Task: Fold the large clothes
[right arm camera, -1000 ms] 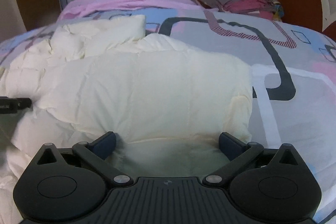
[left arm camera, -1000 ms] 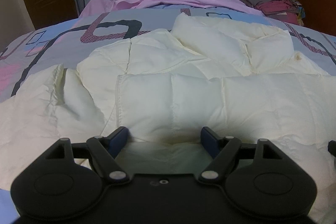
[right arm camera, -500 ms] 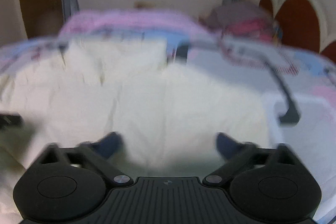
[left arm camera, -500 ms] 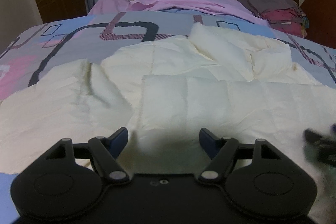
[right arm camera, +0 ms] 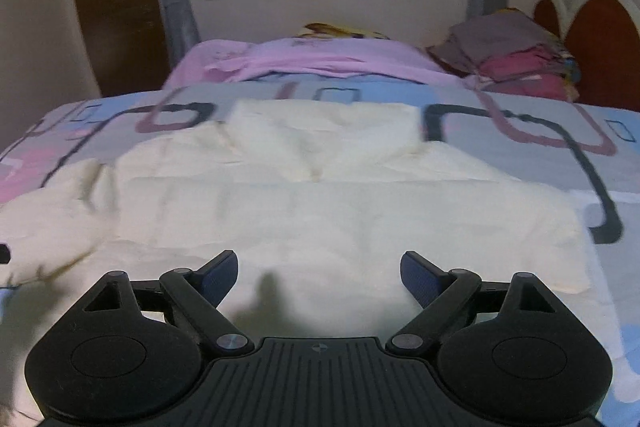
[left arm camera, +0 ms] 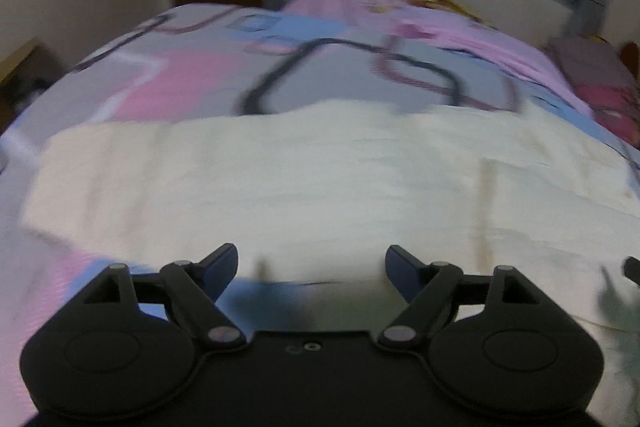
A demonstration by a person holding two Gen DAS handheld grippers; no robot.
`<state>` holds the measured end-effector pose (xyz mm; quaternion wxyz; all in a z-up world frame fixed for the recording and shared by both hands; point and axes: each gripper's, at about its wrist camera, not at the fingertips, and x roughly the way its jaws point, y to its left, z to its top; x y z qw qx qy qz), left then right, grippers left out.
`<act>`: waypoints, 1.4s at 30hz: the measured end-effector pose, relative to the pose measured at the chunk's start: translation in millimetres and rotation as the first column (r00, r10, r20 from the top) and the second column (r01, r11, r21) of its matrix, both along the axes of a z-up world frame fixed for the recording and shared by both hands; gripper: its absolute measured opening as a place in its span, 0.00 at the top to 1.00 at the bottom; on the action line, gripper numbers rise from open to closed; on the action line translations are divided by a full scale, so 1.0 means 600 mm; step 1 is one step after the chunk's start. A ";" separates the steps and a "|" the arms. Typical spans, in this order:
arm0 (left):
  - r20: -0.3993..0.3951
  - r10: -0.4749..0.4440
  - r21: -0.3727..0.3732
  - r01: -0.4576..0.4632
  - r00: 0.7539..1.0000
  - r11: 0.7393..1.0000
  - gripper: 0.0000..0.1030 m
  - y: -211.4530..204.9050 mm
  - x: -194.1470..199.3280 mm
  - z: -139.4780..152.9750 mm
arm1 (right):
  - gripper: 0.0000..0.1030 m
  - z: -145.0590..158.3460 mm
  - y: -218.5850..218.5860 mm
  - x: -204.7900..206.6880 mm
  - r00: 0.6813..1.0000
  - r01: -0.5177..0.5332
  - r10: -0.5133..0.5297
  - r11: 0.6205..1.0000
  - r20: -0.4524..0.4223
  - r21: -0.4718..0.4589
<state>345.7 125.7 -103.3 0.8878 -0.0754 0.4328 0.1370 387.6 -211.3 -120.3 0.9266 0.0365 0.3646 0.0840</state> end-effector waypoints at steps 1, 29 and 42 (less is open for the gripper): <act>0.000 0.027 -0.008 -0.027 1.000 1.000 0.22 0.023 -0.010 -0.001 | 0.14 0.001 0.014 0.000 1.000 -0.009 0.009 1.000 -0.001 -0.001; 0.064 0.475 -0.341 -0.428 0.878 0.837 0.77 0.391 -0.060 -0.098 | 0.15 -0.006 0.179 0.040 1.000 0.012 -0.012 1.000 -0.020 -0.003; 0.270 0.271 -0.222 -0.215 0.924 0.951 0.95 0.293 -0.055 0.018 | 0.15 -0.052 0.177 0.057 0.995 0.019 -0.022 0.999 -0.096 -0.033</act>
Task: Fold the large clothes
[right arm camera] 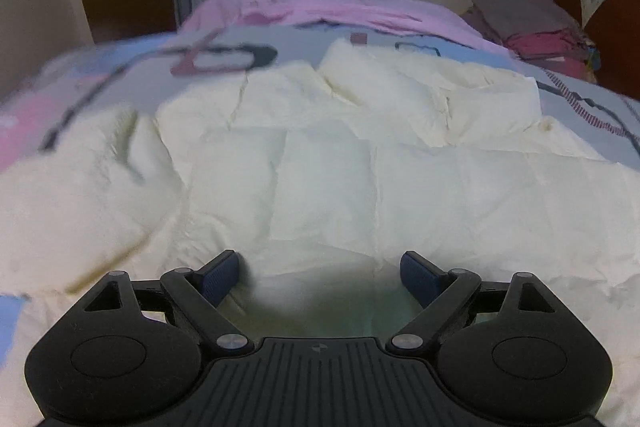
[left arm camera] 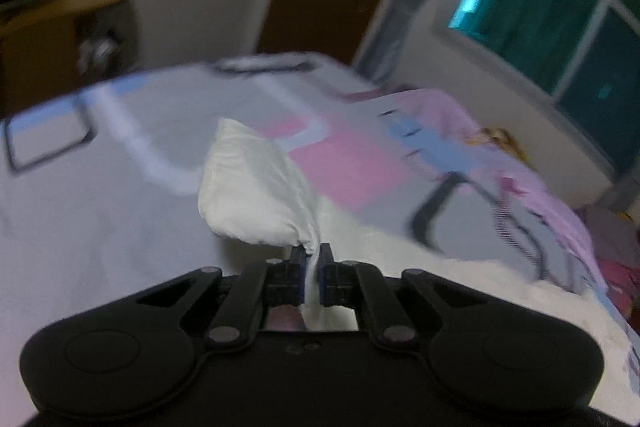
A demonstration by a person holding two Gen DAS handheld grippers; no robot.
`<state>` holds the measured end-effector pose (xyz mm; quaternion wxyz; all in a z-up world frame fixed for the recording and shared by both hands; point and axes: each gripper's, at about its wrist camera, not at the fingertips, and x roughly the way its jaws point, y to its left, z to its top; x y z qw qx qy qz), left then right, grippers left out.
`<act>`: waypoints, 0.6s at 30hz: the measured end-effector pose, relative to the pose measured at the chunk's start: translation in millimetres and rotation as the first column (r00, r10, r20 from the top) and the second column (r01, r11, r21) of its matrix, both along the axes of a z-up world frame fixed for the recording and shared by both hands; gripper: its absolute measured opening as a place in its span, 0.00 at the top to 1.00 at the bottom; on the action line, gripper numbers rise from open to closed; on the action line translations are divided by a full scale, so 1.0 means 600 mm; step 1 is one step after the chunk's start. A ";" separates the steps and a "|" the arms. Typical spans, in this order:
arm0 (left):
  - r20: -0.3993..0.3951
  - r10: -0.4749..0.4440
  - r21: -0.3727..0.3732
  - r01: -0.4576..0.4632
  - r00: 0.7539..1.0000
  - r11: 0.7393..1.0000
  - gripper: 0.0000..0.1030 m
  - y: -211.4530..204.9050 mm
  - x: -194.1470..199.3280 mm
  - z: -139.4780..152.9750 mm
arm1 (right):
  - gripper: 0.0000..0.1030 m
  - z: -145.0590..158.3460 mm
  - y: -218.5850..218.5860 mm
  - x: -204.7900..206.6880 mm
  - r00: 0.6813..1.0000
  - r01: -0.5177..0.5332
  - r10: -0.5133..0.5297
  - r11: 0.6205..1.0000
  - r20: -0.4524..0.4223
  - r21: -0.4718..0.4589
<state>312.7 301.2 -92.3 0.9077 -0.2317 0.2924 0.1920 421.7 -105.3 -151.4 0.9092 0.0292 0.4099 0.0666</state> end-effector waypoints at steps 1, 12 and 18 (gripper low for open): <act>0.020 -0.028 0.021 0.027 0.999 0.999 0.95 -0.018 0.002 0.015 | 0.15 0.007 -0.006 -0.005 1.000 0.002 -0.002 1.000 0.010 0.005; 0.118 -0.438 0.123 0.424 0.891 0.897 0.95 -0.293 0.065 0.087 | 0.15 0.063 -0.120 -0.063 0.993 0.084 -0.088 0.995 0.072 0.057; 0.044 -0.633 0.145 0.622 0.773 0.769 0.95 -0.469 0.104 0.045 | 0.14 0.075 -0.215 -0.094 0.983 0.165 -0.170 0.984 0.074 0.068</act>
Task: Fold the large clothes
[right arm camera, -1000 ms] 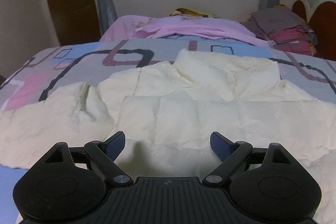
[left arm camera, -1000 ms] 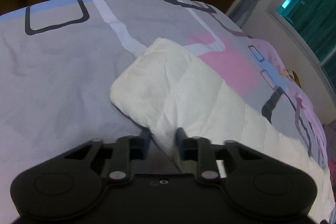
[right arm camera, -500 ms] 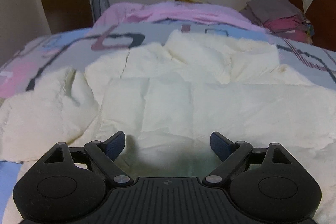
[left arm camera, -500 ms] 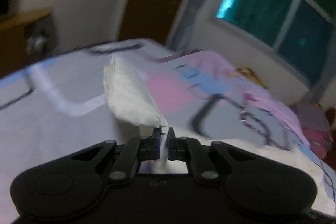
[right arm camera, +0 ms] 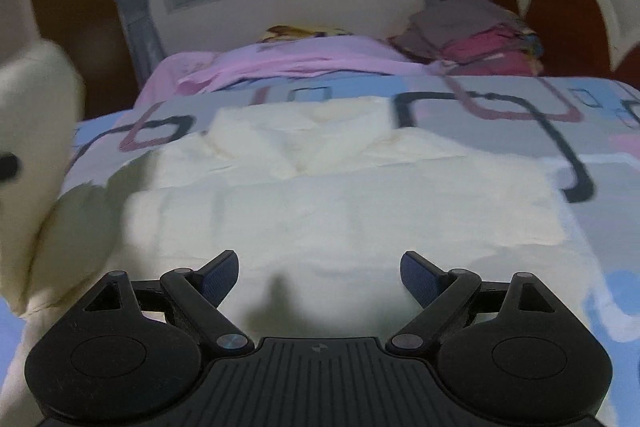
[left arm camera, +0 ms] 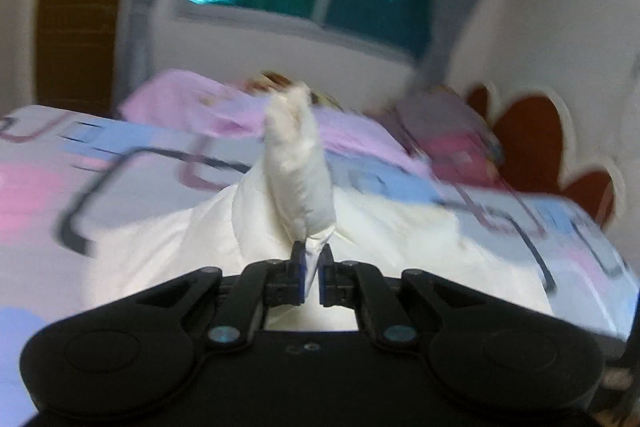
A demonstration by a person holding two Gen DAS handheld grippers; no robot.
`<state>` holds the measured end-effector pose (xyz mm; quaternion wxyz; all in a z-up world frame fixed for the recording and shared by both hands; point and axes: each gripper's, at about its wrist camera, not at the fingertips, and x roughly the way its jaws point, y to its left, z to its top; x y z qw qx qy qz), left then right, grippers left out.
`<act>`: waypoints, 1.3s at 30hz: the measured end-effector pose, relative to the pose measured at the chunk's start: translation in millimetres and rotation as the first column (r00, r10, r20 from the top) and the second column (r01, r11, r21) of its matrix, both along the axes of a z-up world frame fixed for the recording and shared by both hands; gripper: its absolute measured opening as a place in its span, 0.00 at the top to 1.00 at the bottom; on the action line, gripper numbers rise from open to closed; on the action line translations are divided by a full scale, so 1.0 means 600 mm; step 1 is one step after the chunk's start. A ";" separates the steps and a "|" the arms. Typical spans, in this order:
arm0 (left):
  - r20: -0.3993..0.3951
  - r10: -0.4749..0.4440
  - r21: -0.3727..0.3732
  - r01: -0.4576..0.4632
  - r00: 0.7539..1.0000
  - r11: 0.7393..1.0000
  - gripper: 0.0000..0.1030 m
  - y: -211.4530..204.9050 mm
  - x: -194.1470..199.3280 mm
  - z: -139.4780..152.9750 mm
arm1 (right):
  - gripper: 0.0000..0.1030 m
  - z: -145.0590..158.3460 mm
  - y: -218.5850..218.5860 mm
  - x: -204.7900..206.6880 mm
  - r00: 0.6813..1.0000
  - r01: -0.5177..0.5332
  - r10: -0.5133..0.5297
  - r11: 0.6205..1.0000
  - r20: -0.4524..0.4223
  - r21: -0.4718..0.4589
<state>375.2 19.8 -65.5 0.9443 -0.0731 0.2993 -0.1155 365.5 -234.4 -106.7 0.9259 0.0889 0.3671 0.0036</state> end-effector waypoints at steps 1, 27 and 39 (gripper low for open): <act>-0.017 -0.033 0.018 0.033 0.999 0.999 0.95 -0.028 0.005 -0.014 | 0.14 0.002 -0.014 -0.006 1.000 0.009 -0.009 1.000 0.002 0.001; -0.086 0.216 0.365 -0.171 0.972 0.915 0.43 0.065 -0.086 -0.114 | 0.15 -0.053 0.084 0.070 0.978 -0.172 0.183 0.979 -0.097 0.111; -0.122 0.261 0.359 -0.203 0.957 0.911 0.46 0.079 -0.050 -0.143 | 0.91 0.000 0.066 0.051 0.986 -0.165 0.167 0.980 -0.006 0.108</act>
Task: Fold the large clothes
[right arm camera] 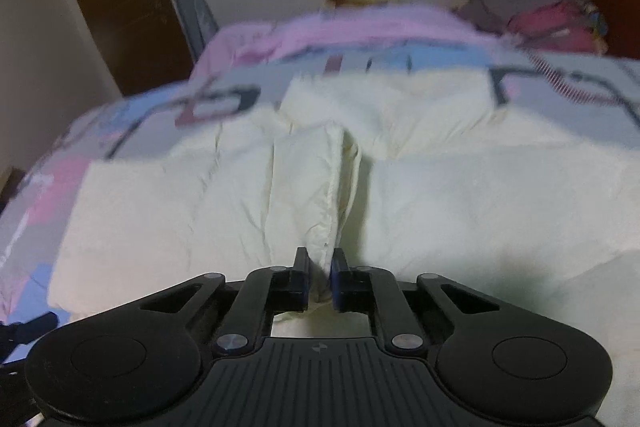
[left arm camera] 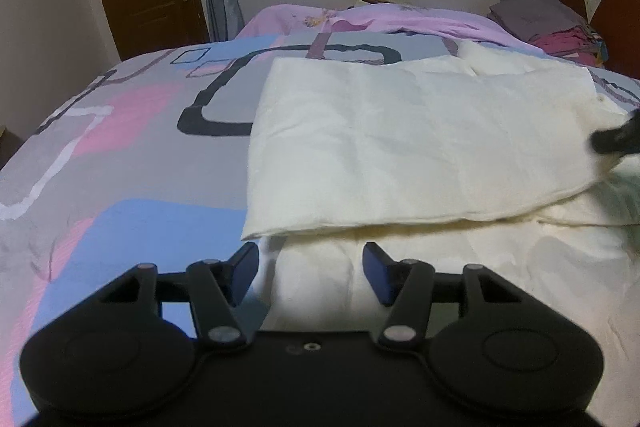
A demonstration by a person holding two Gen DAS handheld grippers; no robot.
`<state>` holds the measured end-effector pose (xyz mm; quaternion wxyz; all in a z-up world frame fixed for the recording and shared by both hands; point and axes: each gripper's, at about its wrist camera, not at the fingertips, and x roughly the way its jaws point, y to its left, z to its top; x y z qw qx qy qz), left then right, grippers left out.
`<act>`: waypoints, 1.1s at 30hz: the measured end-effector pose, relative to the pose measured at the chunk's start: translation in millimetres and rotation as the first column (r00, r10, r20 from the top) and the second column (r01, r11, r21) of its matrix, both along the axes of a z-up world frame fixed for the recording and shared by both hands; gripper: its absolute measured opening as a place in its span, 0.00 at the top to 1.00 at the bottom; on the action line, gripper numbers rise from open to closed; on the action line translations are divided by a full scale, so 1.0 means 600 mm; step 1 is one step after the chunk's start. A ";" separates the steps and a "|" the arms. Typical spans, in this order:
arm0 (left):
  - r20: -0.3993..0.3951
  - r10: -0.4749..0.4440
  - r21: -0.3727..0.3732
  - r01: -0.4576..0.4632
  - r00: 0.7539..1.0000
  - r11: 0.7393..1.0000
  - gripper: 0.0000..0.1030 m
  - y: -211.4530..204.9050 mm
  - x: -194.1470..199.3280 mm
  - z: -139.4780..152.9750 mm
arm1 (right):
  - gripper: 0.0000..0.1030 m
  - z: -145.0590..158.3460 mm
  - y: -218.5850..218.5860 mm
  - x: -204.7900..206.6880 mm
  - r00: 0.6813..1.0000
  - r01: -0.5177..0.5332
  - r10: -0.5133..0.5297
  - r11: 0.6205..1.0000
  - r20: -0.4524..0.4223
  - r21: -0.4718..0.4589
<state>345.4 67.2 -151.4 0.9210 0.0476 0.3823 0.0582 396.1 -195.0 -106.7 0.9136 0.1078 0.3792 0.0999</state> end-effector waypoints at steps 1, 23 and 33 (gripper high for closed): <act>-0.001 0.001 -0.001 -0.001 1.000 1.000 0.46 0.001 0.003 -0.003 | 0.91 0.012 -0.012 -0.007 1.000 0.008 -0.007 1.000 0.021 -0.011; -0.057 -0.085 -0.061 0.081 0.995 0.995 0.71 -0.008 0.027 0.000 | 0.79 -0.018 -0.192 -0.070 0.979 0.194 -0.203 0.956 -0.022 -0.220; 0.028 -0.091 -0.113 0.093 0.996 0.989 0.67 -0.019 0.064 0.060 | 0.55 0.034 -0.163 -0.034 0.965 0.243 -0.208 0.940 0.162 -0.241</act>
